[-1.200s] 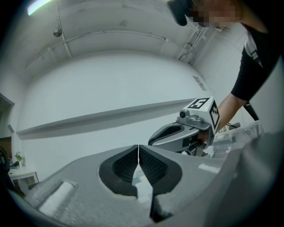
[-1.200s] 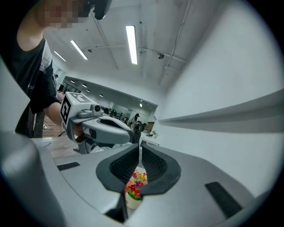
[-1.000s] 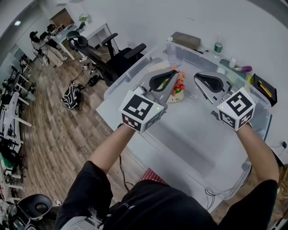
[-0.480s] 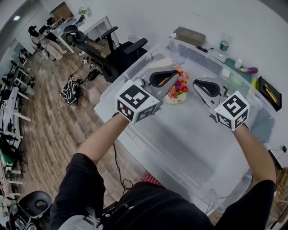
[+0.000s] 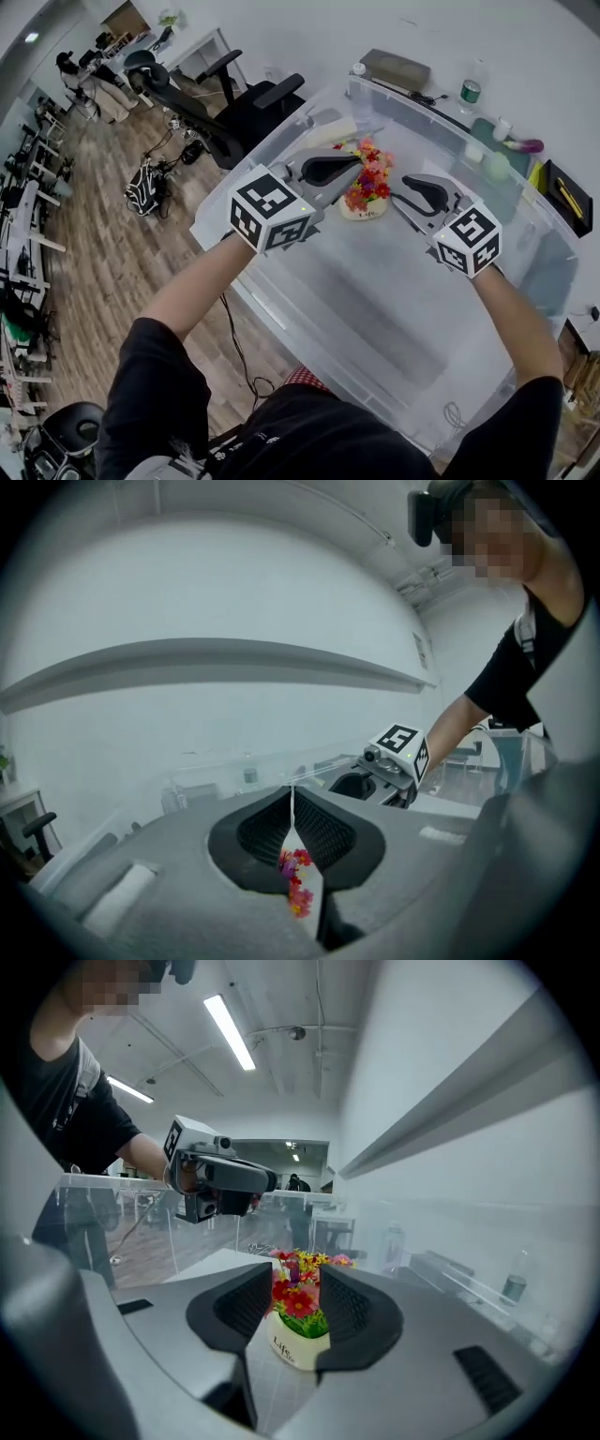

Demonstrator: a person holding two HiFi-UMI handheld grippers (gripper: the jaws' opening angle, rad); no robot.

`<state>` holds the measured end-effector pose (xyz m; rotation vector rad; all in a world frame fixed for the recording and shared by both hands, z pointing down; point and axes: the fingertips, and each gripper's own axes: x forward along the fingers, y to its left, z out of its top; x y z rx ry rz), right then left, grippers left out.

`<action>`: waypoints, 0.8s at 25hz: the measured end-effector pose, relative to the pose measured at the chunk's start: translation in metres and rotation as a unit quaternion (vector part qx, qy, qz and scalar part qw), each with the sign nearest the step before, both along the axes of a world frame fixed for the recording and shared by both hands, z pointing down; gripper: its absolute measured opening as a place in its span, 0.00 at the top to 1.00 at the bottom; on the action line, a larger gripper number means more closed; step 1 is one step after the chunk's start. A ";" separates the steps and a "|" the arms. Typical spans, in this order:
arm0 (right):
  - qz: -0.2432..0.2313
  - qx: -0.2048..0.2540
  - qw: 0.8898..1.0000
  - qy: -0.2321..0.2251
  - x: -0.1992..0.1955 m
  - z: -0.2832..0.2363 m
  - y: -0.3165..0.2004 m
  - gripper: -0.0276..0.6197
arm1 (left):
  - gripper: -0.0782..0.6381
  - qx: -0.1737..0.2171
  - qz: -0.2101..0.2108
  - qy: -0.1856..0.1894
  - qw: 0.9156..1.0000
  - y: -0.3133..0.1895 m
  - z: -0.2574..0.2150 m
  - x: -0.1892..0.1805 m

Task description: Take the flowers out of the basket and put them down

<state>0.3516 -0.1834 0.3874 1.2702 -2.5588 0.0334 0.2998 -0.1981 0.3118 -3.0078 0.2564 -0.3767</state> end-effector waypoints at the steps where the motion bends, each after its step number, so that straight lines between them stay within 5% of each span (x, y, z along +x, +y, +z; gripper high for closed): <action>1: 0.000 -0.002 1.000 0.001 0.000 0.005 -0.001 0.69 | 0.90 0.003 0.005 -0.008 1.000 0.000 0.003 0.001; 6: -0.015 -0.024 1.000 0.001 0.001 0.028 -0.006 0.58 | 0.90 0.000 0.019 -0.033 0.999 0.000 0.015 0.005; 20: -0.067 -0.061 0.995 0.049 -0.016 0.100 -0.046 0.42 | 0.90 -0.009 0.002 -0.025 1.000 -0.016 0.025 0.002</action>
